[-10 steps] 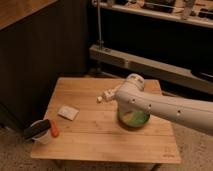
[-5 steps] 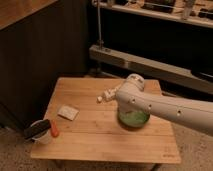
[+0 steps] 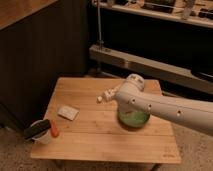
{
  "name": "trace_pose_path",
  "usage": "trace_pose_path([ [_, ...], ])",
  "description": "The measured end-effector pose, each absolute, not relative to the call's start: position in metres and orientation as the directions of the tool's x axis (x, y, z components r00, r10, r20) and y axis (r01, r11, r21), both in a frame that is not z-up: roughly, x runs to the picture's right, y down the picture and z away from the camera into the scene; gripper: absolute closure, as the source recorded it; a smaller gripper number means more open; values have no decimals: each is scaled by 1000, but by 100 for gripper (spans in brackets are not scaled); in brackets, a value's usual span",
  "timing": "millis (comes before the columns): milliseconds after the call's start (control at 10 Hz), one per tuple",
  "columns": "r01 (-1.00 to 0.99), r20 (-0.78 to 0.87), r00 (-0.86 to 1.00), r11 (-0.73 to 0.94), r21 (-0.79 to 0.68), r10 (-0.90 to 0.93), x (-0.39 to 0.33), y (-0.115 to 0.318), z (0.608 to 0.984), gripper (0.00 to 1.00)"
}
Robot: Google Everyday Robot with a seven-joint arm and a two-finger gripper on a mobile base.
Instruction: Place the white sponge in the ceramic bowl
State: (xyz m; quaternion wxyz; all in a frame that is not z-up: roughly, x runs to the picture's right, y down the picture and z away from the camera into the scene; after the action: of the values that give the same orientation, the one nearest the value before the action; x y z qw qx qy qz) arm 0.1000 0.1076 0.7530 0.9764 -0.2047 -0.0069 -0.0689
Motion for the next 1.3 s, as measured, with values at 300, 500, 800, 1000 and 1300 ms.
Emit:
trace_pose_path([
  [300, 148, 61, 989, 904, -402, -134, 97, 105, 752, 29],
  [500, 169, 153, 982, 890, -423, -113, 74, 99, 749, 20],
  [800, 229, 298, 950, 865, -447, -97, 22, 93, 740, 20],
  [1000, 262, 378, 922, 848, -461, -80, -5, 92, 737, 20],
  [1300, 293, 420, 903, 842, -453, -88, -50, 89, 738, 20],
])
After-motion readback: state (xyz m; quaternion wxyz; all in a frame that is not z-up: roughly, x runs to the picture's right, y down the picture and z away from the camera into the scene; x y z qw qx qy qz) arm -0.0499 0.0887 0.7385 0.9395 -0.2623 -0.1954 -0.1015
